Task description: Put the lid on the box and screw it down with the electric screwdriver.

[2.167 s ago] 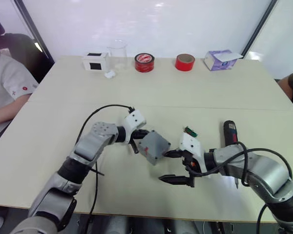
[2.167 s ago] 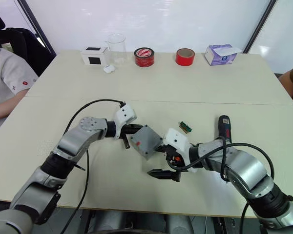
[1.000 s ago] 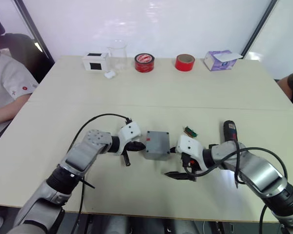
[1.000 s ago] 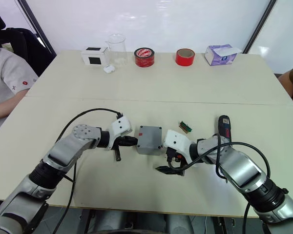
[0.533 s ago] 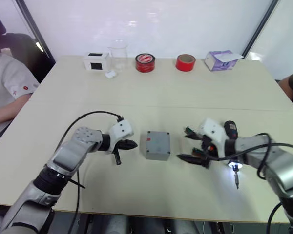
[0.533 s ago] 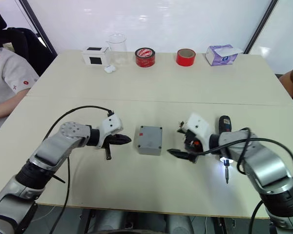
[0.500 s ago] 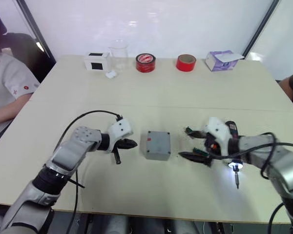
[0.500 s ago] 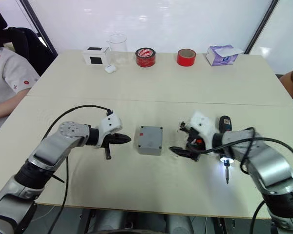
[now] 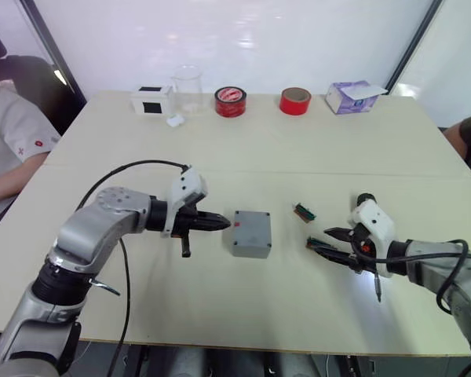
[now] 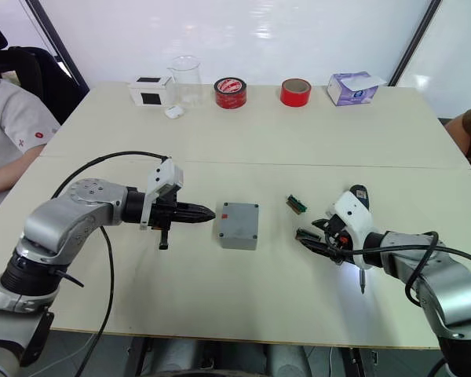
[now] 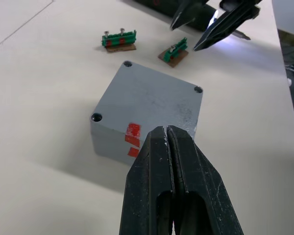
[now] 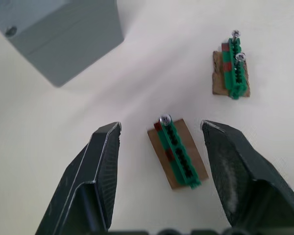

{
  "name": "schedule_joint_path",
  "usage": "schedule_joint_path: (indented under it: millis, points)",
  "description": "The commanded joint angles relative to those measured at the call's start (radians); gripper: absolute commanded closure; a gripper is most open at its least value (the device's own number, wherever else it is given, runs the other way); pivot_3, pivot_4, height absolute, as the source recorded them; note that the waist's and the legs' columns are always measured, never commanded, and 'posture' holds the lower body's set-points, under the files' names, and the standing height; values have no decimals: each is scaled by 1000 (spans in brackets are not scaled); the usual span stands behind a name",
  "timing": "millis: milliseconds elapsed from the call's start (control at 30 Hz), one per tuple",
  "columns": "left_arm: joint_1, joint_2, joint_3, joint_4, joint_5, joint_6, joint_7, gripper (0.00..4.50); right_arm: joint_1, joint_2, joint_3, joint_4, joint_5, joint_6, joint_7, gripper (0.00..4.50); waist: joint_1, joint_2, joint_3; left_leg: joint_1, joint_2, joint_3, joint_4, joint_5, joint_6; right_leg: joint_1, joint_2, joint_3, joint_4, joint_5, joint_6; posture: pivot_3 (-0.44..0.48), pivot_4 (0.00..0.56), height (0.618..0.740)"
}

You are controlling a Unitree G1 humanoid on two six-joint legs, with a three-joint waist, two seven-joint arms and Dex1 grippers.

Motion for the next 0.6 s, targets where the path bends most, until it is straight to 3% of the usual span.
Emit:
schedule_joint_path:
  millis: [33,133,200,600]
  points:
    - [-25,2,2,-34,-13,0,8,4500,-15,10,23,18,-20,-46,-9,1862,2,0,0,0,0,0,0,0,0,0,0,0,0,0,0,0,150,740]
    - [-27,-5,-1,-35,-15,1,19,4500,-27,18,42,39,-29,-62,-12,2540,2,0,0,0,0,0,0,0,0,0,0,0,0,0,0,0,150,740]
    - [-27,-5,0,-36,-16,2,20,4500,-28,17,47,45,-31,-69,-10,3217,1,0,0,0,0,0,0,0,0,0,0,0,0,0,0,0,150,740]
    - [-21,-4,1,-35,-17,-3,32,4500,-53,29,80,78,-51,-92,-21,3217,1,0,0,0,0,0,0,0,0,0,0,0,0,0,0,0,150,740]
